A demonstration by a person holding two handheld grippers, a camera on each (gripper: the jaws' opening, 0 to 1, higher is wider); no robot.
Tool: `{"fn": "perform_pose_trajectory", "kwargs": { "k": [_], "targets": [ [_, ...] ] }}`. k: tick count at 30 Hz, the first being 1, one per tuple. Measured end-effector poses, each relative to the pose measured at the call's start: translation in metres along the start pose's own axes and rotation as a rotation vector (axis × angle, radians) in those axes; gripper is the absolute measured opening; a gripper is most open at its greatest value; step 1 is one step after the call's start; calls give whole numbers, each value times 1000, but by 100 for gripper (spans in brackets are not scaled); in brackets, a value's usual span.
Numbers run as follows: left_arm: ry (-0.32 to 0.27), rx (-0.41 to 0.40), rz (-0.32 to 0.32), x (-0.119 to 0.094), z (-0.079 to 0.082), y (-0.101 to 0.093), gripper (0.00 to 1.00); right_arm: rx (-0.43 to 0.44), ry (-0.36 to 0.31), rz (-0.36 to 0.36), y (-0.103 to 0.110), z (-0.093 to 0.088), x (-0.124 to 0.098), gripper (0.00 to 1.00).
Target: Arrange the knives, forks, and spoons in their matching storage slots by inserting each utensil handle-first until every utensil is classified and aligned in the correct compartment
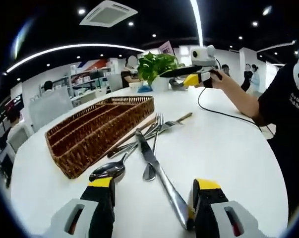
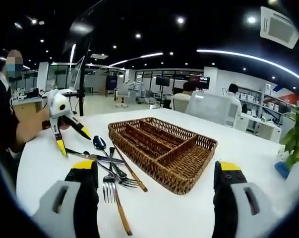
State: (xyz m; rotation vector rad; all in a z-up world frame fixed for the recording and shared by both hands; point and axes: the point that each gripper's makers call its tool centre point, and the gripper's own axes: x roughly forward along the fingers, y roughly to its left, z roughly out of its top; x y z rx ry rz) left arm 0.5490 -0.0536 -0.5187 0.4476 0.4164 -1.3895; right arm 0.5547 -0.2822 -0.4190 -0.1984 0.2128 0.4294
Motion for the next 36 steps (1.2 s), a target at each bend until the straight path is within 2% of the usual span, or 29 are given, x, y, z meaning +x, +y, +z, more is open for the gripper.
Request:
{"fn": "perform_pose_trajectory", "kwargs": {
  "k": [5, 7, 13, 14, 16, 17, 22, 29, 34, 35, 36],
  "targets": [
    [26, 1, -46, 1, -4, -8, 39, -2, 0, 1, 1, 0, 0, 99],
    [32, -27, -57, 0, -4, -9, 30, -2, 0, 3, 1, 0, 1, 99],
    [50, -56, -54, 8, -5, -10, 23, -8, 6, 10, 5, -1, 3, 99],
    [42, -94, -16, 11, -3, -3, 21, -8, 6, 12, 5, -1, 3, 99],
    [50, -194, 6, 12, -4, 0, 15, -10, 7, 12, 5, -1, 3, 99],
    [50, -167, 2, 12, -3, -1, 14, -8, 7, 13, 5, -1, 3, 99],
    [60, -148, 20, 15, -3, -3, 11, -8, 14, 16, 6, -4, 5, 99],
    [71, -69, 40, 18, -3, -5, 10, -10, 16, 23, 9, -5, 7, 99],
    [84, -58, 68, 19, -3, -2, 7, -19, 20, 33, 13, -5, 9, 99],
    [83, -39, 63, 19, -2, -2, 6, -24, 20, 39, 14, -5, 9, 99],
    [70, 17, 53, 20, -1, -4, 6, -28, 19, 47, 16, -5, 9, 99]
  ]
}}
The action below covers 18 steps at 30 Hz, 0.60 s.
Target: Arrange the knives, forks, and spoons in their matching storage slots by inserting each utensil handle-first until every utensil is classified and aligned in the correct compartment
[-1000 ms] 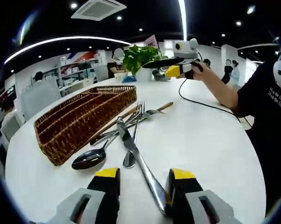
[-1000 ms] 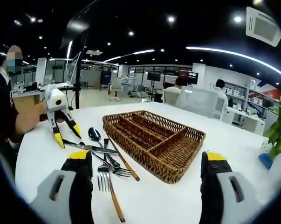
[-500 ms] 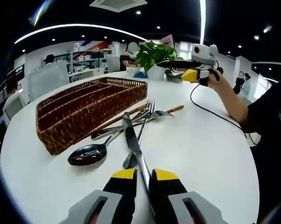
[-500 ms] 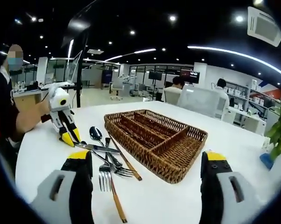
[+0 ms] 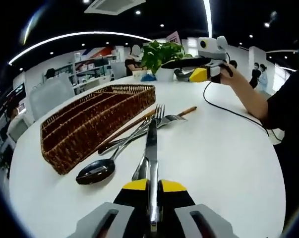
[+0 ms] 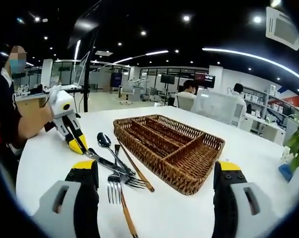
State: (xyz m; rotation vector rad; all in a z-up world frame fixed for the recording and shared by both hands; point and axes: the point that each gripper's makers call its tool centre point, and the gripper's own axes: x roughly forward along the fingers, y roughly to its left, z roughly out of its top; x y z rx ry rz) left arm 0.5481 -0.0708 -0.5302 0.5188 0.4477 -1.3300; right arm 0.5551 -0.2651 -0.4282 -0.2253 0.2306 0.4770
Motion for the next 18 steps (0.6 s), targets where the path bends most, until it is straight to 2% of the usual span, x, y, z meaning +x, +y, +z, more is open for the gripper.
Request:
{"fn": "perform_pose_trajectory", "kwargs": {
  "k": [1, 2, 4, 12, 18],
  "targets": [
    [-8, 20, -5, 1, 1, -1, 6, -4, -1, 2, 1, 0, 0, 99],
    [-3, -30, -2, 1, 0, 2, 6, -16, 0, 2, 2, 1, 1, 99],
    [-16, 6, 4, 2, 1, 3, 5, -34, 7, 16, 5, -1, 2, 99],
    [-25, -11, 4, 1, 1, 6, 4, -57, 27, 75, 18, -7, 7, 99],
    [-98, 8, 5, -2, 16, 4, 4, -50, 36, 154, 32, -14, 11, 98]
  ]
}}
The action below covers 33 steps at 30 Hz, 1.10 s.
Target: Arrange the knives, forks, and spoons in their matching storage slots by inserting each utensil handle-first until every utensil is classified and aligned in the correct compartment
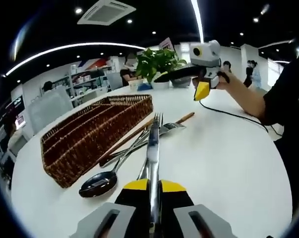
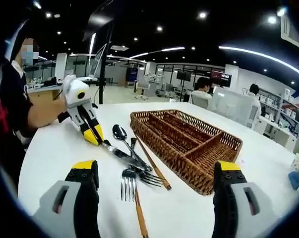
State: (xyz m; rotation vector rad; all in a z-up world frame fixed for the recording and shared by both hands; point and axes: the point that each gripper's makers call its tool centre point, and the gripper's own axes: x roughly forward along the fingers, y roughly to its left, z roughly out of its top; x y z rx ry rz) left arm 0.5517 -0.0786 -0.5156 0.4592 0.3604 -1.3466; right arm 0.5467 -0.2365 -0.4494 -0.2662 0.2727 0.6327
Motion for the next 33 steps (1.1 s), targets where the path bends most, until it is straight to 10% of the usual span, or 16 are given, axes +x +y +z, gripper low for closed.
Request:
{"fn": "perform_pose_trajectory", "kwargs": {
  "k": [13, 21, 33],
  "targets": [
    [-138, 50, -128, -11, 31, -32, 4, 80, -28, 221, 41, -1, 11, 79],
    [-161, 103, -212, -9, 36, -54, 4, -8, 49, 460, 93, -17, 9, 21],
    [-178, 130, -285, -16, 34, -64, 4, -109, -4, 524, 105, -13, 3, 28]
  ]
}}
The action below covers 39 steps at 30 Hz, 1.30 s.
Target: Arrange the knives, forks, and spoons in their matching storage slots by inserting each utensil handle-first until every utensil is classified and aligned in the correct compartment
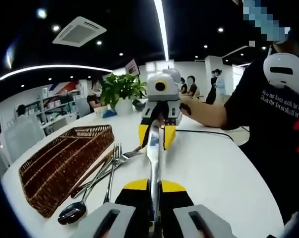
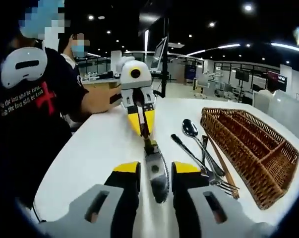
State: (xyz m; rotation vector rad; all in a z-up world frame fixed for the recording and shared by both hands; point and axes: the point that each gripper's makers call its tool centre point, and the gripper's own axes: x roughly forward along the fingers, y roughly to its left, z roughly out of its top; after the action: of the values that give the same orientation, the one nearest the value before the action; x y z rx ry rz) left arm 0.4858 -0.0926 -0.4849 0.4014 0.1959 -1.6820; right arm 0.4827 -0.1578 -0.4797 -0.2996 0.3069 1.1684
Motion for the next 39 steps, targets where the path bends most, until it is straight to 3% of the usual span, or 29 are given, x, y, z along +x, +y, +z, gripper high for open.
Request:
{"fn": "perform_pose_trajectory", "kwargs": {
  "k": [2, 6, 9, 18, 22, 25, 29, 37, 39],
  "targets": [
    [-7, -1, -2, -1, 1, 0, 4, 15, -45, 38, 6, 7, -2, 29],
    [-11, -2, -13, -2, 2, -2, 4, -32, -53, 40, 9, 10, -5, 15],
    [-4, -3, -21, -1, 1, -4, 4, -30, -58, 42, 8, 11, -5, 18],
    [-5, -4, -44, 1, 0, -8, 4, -72, -41, 65, 19, 7, -1, 13],
    [-4, -3, -41, 1, -1, -8, 5, -74, -68, 67, 19, 13, -2, 12],
    [-11, 28, -29, 4, -2, -6, 6, -49, -67, 59, 17, 15, -3, 12],
    [37, 90, -30, 13, -14, -8, 7, -33, -26, 64, 18, 7, 0, 12],
    [12, 115, -5, 16, -8, -9, 12, -33, -18, 59, 17, 6, 4, 12],
    [50, 131, -4, 20, -15, -10, 8, -31, -15, 60, 17, 5, 4, 12]
  ]
}}
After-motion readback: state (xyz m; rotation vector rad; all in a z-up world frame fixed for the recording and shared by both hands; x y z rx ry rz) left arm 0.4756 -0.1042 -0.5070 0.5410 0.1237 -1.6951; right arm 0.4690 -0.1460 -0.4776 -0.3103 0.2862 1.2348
